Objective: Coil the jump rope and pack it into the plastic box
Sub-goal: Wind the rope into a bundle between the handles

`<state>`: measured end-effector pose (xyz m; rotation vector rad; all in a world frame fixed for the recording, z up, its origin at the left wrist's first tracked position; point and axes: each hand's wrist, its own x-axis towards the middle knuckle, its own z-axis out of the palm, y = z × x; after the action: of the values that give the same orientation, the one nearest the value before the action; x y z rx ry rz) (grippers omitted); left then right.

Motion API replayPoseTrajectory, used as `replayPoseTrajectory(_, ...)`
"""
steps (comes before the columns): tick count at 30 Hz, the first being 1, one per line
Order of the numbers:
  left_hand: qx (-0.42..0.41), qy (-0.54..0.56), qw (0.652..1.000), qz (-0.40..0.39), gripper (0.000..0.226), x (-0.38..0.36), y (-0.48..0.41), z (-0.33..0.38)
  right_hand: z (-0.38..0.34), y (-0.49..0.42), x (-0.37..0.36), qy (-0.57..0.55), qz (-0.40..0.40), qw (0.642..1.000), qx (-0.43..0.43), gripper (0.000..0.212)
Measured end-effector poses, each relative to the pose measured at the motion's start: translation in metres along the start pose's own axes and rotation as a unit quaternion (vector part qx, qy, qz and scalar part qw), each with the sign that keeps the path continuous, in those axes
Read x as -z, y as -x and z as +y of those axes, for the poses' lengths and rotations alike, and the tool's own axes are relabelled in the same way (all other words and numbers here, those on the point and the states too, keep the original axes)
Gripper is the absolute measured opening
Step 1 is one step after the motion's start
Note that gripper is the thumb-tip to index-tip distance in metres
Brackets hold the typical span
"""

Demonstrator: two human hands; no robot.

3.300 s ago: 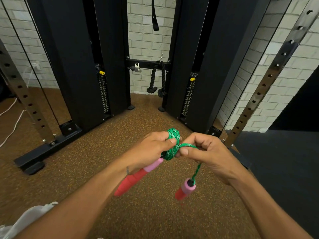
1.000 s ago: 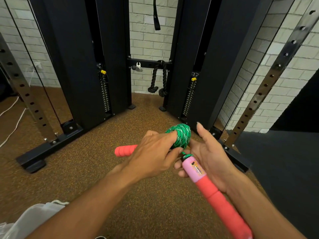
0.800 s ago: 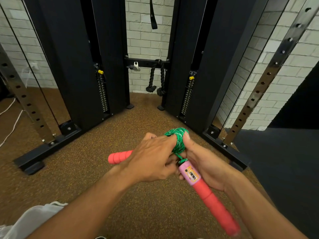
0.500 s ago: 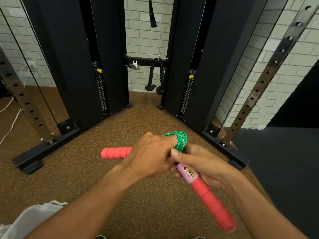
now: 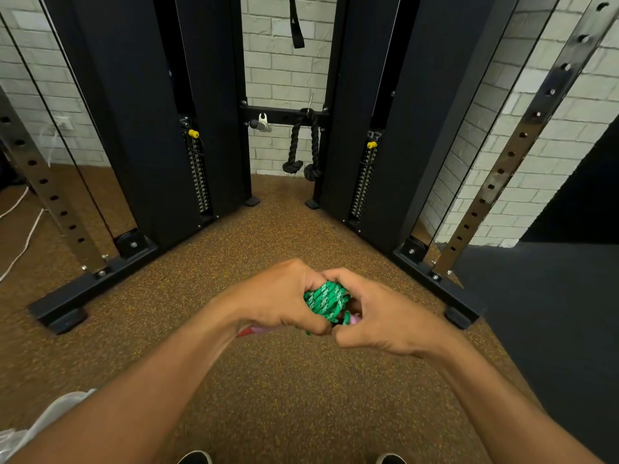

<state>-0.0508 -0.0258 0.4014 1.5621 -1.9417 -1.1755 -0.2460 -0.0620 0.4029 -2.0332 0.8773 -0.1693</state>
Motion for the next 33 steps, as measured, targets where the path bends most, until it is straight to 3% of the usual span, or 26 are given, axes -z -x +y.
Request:
replayPoseTrajectory(3,-0.008,-0.025,0.999,0.043,0.016,-0.004,0.000,0.003,0.001,-0.002,0.000,0.041,0.033,0.999,0.004,0.055)
replayPoseTrajectory(10,-0.055,-0.122,0.987,0.087,0.023,-0.017,-0.005,0.012,0.005,0.000,0.006,0.011,0.100,0.995,-0.013,0.040)
replayPoseTrajectory(15,-0.078,-0.142,0.979,0.121,0.020,-0.017,-0.005,0.017,0.003,0.001,0.005,-0.003,0.151,0.988,-0.015,0.040)
replayPoseTrajectory(18,-0.072,-0.157,0.976,0.133,0.022,-0.018,-0.005,0.019,0.002,0.001,0.006,0.006,0.140,0.990,-0.001,0.041)
replayPoseTrajectory(21,-0.063,-0.195,0.970,0.127,0.024,-0.019,-0.007,0.016,0.004,0.003,0.006,-0.003,0.078,0.997,-0.001,0.054)
replayPoseTrajectory(24,-0.060,-0.234,0.965,0.107,0.026,-0.021,-0.009,0.013,0.008,-0.002,0.001,0.073,0.052,0.996,-0.009,0.065)
replayPoseTrajectory(27,-0.053,-0.253,0.963,0.078,0.028,-0.022,-0.009,0.011,0.009,-0.008,-0.007,0.218,0.093,0.971,0.009,0.052)
replayPoseTrajectory(33,-0.044,-0.190,0.972,0.133,0.026,-0.011,-0.008,0.006,0.006,-0.011,-0.007,0.245,0.143,0.958,0.044,0.033)
